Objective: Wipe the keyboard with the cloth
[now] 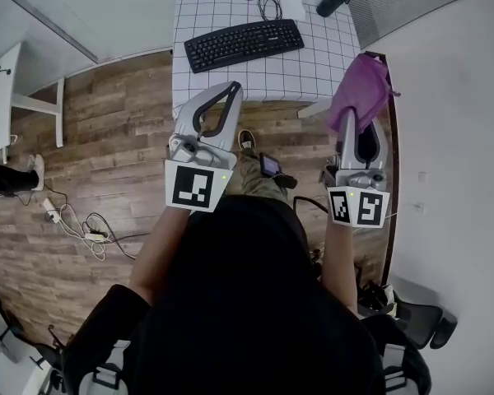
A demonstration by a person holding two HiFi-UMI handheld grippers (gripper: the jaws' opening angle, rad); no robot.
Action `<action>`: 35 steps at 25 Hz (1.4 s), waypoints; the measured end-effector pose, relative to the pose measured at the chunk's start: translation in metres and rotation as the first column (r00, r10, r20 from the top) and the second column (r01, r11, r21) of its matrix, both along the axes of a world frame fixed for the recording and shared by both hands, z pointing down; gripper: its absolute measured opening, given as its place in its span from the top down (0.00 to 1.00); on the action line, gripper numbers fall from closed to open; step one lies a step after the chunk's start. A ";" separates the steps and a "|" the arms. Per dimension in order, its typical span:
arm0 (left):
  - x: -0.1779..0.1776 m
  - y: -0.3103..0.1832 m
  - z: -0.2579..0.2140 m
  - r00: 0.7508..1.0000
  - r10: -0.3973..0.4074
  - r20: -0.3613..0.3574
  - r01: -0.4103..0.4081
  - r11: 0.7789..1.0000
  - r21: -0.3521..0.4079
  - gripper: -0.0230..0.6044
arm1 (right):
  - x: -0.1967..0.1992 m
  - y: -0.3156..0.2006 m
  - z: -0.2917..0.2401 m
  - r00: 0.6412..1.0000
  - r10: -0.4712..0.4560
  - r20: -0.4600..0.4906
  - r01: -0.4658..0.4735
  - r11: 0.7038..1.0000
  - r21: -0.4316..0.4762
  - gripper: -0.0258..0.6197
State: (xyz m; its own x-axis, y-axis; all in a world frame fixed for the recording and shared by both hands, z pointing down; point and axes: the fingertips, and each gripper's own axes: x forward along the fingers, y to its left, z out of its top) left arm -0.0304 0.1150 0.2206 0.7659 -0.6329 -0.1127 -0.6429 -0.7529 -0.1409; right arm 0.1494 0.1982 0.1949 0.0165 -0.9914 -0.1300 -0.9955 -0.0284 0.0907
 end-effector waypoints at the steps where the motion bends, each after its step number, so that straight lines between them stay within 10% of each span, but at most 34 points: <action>1: 0.004 -0.004 0.002 1.000 -0.001 0.005 0.001 1.000 -0.010 0.96 | 0.003 -0.005 0.002 1.000 -0.003 -0.004 0.003 1.000 -0.004 0.80; 23: 0.082 -0.113 0.042 0.981 -0.118 0.155 0.135 0.985 -0.105 0.96 | 0.111 -0.153 0.078 0.990 -0.076 0.122 0.095 0.983 -0.159 0.80; 35: 0.088 -0.158 0.099 0.932 -0.255 0.255 0.303 0.938 -0.166 0.96 | 0.153 -0.245 0.155 0.967 -0.221 0.123 0.250 0.911 -0.329 0.80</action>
State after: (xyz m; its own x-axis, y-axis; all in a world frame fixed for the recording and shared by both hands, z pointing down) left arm 0.0577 -0.0428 0.3198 0.5449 -0.8158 0.1937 -0.7996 -0.5751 -0.1731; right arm 0.3020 -0.0468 0.3498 -0.2270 -0.9517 0.2067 -0.9737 0.2261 -0.0280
